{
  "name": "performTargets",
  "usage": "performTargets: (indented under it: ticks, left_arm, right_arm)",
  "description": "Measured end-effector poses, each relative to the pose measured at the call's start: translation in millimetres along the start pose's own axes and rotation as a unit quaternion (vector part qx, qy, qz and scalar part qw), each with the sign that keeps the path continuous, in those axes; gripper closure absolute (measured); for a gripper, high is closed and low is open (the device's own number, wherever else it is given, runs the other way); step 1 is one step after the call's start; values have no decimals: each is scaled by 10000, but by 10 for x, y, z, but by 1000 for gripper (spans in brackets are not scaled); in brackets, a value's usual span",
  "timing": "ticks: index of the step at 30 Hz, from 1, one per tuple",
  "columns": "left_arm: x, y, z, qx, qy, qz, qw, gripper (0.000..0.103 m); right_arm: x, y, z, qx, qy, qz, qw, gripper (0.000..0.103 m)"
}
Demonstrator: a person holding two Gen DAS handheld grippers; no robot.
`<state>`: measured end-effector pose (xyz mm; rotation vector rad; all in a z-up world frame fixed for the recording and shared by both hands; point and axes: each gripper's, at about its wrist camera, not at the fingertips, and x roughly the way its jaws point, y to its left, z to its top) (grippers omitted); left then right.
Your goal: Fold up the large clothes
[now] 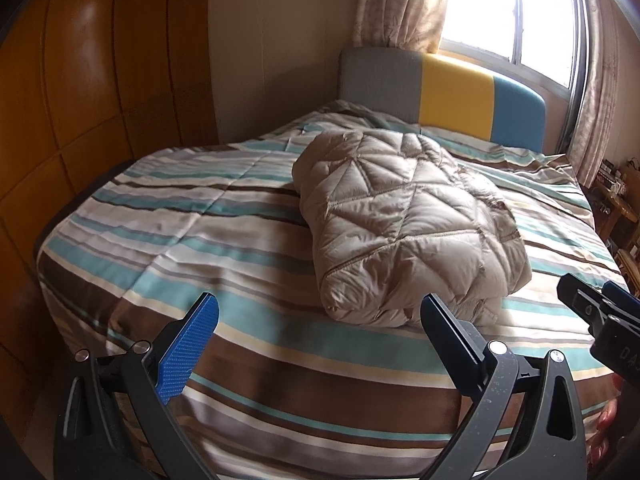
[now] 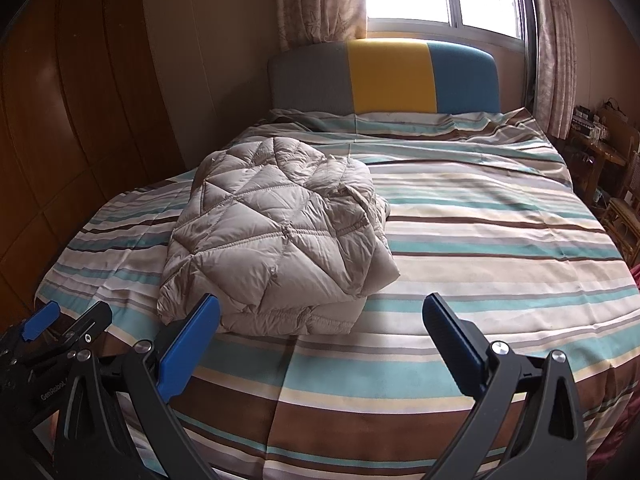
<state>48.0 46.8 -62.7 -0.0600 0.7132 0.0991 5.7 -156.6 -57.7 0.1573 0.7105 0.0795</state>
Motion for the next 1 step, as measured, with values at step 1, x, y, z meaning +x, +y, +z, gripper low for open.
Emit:
performTargets:
  ticks: [1]
  left_arm:
    - [41, 9, -4, -1, 58, 10, 10000, 3]
  right_arm:
    - [43, -26, -14, 33, 62, -12, 10000, 2]
